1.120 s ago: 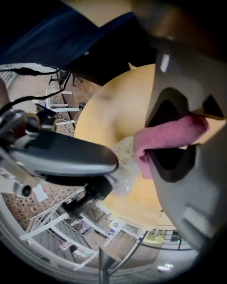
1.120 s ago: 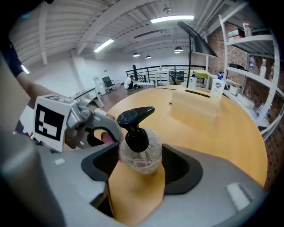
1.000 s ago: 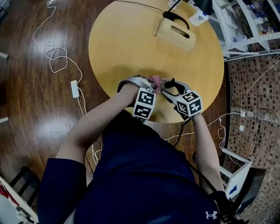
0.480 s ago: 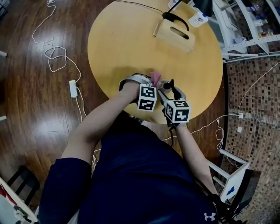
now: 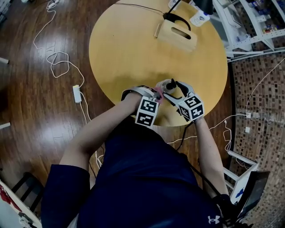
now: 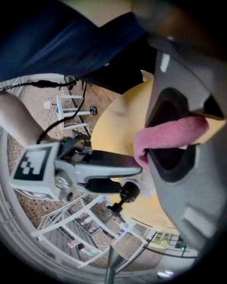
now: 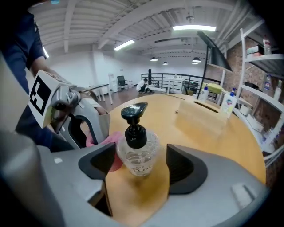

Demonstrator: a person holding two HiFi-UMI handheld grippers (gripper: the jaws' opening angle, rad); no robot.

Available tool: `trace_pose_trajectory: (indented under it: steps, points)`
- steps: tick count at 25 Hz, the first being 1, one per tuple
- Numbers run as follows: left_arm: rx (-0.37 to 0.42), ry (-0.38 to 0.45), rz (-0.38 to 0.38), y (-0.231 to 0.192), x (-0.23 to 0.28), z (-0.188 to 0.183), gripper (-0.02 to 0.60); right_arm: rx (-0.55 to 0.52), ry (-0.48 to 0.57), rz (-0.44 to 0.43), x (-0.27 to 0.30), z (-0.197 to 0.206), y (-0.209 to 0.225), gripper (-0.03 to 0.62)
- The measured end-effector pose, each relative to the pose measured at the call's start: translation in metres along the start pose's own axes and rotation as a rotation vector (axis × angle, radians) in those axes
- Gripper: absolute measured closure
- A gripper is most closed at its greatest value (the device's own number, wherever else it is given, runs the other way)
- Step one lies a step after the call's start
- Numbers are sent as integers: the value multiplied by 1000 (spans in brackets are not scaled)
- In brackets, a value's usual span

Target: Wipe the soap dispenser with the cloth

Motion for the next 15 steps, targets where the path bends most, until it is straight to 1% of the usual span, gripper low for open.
trace_pose_trajectory:
  steps: [1,3,5,6,7,8,9,11,13,15]
  points:
    - [-28,-39,10,-2,4,10,473,52,38,33,-4,-2,-1,224]
    - [-78,-153,31,-7,13,39,473,158,92,100,-10,-6,-6,224]
    - [-121,-243,36,-17,22,63,472,201,68,150,-6,-6,-10,225]
    - [-134,-263,35,-22,26,69,472,206,38,163,-2,-5,-12,232]
    - [-138,-267,34,-27,29,70,472,212,14,164,2,-3,-13,239]
    - [-131,-260,33,-31,31,68,473,218,3,157,4,-2,-15,275]
    - [-113,-248,30,-34,33,62,472,216,1,144,5,-1,-16,279]
    - [-50,-239,10,-35,29,48,472,179,-3,102,4,1,-16,281]
    - [12,-236,-44,-32,14,35,472,116,-25,43,1,3,-16,282]
    - [19,-194,-105,-29,-7,25,472,57,-45,-12,-2,5,-16,281]
Point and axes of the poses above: the fingertips, and each gripper's own axes: x forward along the fingers, y to its right, z out of its underside, the point moved 8 cm from there along -x, backward along the fingers, and after that the axes turned 10 degrees about x, right-handed, at the moved point
